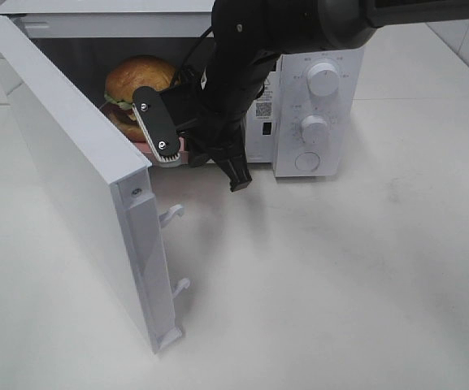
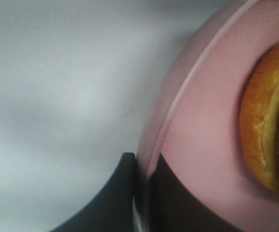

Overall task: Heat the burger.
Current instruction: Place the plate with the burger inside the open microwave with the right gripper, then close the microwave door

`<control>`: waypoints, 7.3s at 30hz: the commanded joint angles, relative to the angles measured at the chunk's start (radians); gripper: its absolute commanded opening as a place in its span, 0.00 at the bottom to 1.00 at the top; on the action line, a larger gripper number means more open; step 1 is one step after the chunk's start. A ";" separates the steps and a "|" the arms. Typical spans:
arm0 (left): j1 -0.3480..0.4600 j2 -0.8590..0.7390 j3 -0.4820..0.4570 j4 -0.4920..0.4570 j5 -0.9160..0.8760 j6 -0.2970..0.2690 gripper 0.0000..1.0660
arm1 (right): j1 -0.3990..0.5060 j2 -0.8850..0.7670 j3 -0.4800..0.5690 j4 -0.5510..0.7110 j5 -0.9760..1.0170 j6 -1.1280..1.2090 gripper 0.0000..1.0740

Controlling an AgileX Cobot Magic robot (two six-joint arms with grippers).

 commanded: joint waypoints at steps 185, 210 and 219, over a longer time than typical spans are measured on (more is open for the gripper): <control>-0.006 -0.016 0.001 -0.003 -0.014 0.000 0.94 | -0.022 -1.375 0.942 -0.089 0.447 1.382 0.70; -0.006 -0.016 0.001 -0.003 -0.014 0.000 0.94 | -0.500 -1.938 1.172 -0.055 0.352 1.406 0.70; -0.006 -0.016 0.001 -0.003 -0.014 0.000 0.94 | -0.599 -2.108 1.173 -0.055 0.352 1.406 0.70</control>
